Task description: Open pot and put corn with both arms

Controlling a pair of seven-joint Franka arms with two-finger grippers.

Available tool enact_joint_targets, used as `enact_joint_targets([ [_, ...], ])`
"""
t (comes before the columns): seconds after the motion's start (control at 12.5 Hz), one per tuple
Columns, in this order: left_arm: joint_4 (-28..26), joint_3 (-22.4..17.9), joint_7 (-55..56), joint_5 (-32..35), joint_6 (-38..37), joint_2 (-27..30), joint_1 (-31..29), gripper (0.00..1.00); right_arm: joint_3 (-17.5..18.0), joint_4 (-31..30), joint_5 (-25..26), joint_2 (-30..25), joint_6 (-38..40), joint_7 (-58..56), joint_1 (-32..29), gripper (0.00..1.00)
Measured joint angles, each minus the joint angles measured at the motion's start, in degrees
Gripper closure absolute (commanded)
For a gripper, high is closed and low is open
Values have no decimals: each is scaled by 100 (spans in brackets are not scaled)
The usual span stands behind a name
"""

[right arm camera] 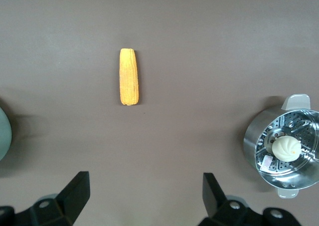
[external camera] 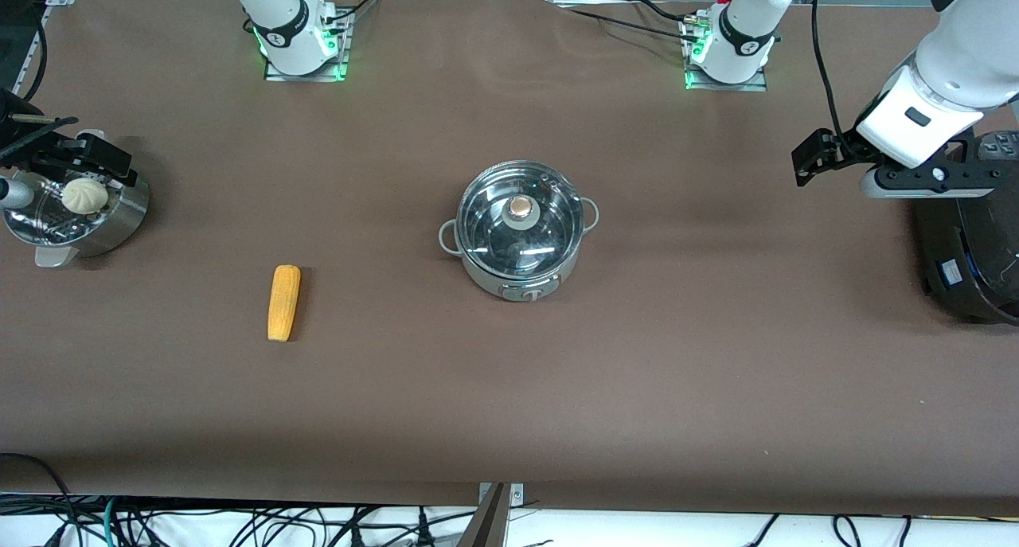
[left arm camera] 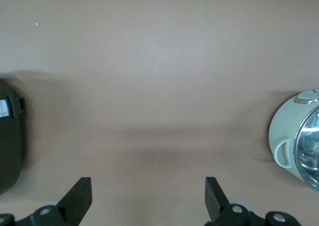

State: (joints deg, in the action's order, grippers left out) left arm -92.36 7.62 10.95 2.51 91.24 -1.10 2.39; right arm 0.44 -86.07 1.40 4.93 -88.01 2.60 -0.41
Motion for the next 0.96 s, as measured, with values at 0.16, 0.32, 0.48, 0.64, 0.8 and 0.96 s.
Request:
enact_joint_targets([
  [0.16,0,0,0,0,-102,-20,0,0,0,-1,0,57,0,1,0,0],
  [0.32,-4,0,0,0,-144,-62,0,0,2,-1,0,125,0,0,1,0],
  [0.48,-15,7,-17,-60,-211,-262,9,0,15,-2,0,171,-1,0,3,0],
  [0.64,-15,128,-44,-554,-195,-553,216,0,33,-25,-17,378,-4,-1,5,0],
  [0.8,34,264,5,-1139,268,-963,803,0,51,-219,-282,902,-440,-1,16,0],
  [0.96,369,295,483,-1269,696,-1525,1516,0,79,-664,-483,1619,-1668,0,138,0],
])
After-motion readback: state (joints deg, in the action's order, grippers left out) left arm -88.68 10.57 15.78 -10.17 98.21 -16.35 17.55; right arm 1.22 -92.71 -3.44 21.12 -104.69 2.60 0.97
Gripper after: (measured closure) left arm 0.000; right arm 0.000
